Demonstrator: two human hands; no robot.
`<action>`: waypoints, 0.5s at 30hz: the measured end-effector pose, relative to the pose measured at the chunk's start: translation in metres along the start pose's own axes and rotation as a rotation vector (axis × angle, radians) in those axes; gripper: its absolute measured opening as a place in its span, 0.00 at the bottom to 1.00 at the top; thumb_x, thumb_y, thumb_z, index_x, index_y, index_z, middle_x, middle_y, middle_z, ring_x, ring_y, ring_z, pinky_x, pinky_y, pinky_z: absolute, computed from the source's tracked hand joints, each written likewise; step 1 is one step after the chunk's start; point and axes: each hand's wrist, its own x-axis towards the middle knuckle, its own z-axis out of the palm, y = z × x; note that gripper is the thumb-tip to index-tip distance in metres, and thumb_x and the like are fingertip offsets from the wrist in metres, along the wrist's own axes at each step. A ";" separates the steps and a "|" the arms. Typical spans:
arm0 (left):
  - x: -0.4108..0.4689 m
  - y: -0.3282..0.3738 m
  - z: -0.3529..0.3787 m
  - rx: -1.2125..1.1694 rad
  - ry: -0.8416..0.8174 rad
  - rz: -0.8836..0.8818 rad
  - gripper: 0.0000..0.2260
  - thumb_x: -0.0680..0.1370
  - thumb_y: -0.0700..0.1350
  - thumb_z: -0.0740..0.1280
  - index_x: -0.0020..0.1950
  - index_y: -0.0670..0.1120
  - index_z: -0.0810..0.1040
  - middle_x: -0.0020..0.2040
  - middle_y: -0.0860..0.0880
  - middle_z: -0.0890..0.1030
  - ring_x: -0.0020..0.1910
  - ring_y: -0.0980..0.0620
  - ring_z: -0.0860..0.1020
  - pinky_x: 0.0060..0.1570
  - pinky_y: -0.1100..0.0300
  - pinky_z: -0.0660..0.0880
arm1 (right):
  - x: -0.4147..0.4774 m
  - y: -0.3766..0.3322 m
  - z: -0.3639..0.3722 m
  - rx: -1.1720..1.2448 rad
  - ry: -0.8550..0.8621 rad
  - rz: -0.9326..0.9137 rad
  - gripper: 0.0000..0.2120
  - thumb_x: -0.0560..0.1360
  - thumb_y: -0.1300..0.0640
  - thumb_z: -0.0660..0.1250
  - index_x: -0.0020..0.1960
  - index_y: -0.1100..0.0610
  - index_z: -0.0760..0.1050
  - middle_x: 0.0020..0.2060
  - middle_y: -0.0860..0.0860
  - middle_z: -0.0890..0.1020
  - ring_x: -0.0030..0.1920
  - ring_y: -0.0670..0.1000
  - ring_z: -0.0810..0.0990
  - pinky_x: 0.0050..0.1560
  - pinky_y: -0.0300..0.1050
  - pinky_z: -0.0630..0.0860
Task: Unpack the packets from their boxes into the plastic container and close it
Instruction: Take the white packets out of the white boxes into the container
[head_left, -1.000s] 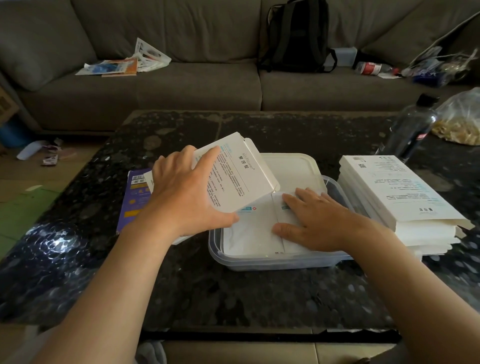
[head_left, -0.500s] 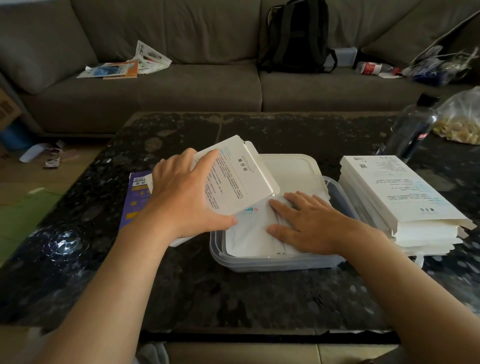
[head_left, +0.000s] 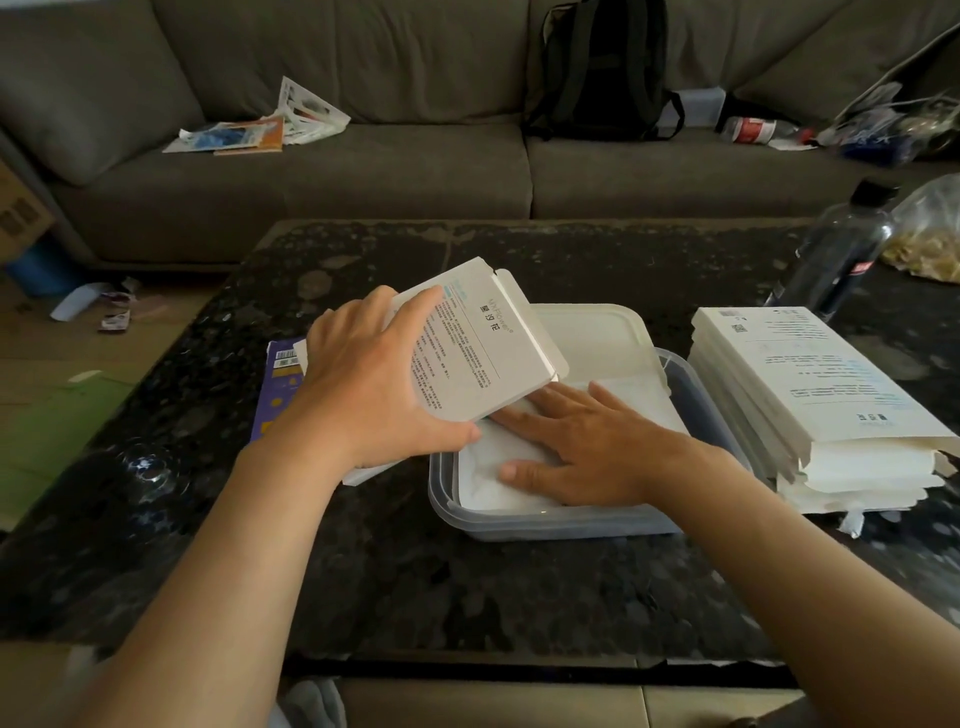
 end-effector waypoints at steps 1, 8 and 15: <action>0.000 0.000 0.000 0.000 0.001 -0.003 0.56 0.55 0.77 0.65 0.78 0.58 0.53 0.69 0.53 0.65 0.69 0.48 0.64 0.71 0.44 0.60 | 0.000 0.000 0.001 -0.008 0.003 0.004 0.35 0.76 0.25 0.42 0.78 0.32 0.34 0.81 0.43 0.37 0.81 0.50 0.38 0.79 0.63 0.39; 0.001 0.006 0.002 0.017 -0.006 0.008 0.55 0.56 0.76 0.67 0.78 0.57 0.52 0.68 0.53 0.65 0.68 0.49 0.64 0.70 0.45 0.61 | -0.002 -0.002 0.001 -0.012 0.031 0.013 0.34 0.76 0.25 0.42 0.78 0.31 0.34 0.81 0.42 0.40 0.82 0.52 0.41 0.79 0.64 0.41; 0.000 0.006 -0.001 -0.004 0.011 0.005 0.55 0.55 0.76 0.66 0.78 0.57 0.54 0.68 0.54 0.65 0.68 0.49 0.65 0.70 0.45 0.62 | -0.020 0.001 -0.031 0.330 0.288 0.165 0.15 0.81 0.55 0.63 0.66 0.44 0.77 0.67 0.46 0.76 0.66 0.50 0.75 0.65 0.45 0.72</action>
